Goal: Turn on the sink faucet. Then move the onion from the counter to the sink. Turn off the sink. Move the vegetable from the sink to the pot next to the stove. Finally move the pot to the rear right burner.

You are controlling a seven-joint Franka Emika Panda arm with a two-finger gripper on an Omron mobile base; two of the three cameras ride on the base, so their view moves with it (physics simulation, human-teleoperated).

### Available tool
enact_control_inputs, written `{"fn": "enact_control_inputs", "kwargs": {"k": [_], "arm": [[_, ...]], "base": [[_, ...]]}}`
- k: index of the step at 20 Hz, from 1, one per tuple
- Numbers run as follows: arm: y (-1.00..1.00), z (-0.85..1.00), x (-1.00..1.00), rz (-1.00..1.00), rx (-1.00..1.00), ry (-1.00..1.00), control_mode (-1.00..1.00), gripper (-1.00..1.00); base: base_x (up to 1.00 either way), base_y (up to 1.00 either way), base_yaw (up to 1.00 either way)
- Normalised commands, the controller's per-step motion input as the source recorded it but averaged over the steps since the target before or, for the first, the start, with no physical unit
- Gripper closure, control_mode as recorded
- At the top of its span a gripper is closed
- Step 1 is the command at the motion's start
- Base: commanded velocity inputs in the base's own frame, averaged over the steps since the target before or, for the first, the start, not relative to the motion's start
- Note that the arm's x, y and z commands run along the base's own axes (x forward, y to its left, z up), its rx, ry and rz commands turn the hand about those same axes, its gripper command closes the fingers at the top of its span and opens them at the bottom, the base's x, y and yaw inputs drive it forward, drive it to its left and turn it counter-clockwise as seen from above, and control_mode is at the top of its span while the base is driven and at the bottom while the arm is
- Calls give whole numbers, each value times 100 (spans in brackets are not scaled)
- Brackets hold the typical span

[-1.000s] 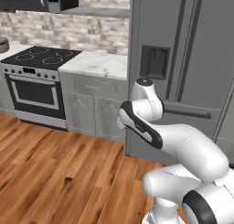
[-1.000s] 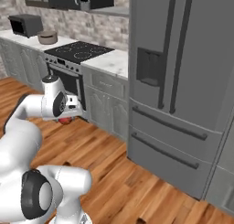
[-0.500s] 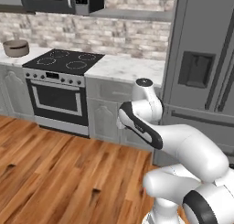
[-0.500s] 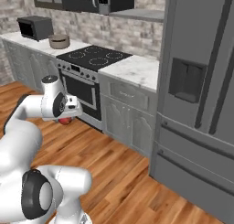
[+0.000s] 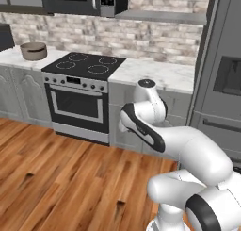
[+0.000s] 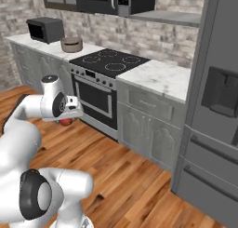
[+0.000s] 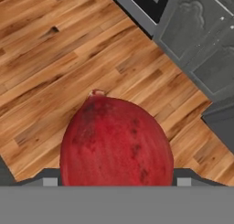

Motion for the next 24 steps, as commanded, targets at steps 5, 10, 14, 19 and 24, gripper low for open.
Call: {"fn": "enact_control_inputs", "kwargs": {"k": [5,10,14,19,24], "arm": [[0,0,0,0,0,0,100,100],[0,0,0,0,0,0,100,100],[0,0,0,0,0,0,100,100],[0,0,0,0,0,0,100,100],[0,0,0,0,0,0,100,100]], "base": [[55,89,0],[68,30,0],[45,-21,0],[60,34,0],[69,87,0]]}}
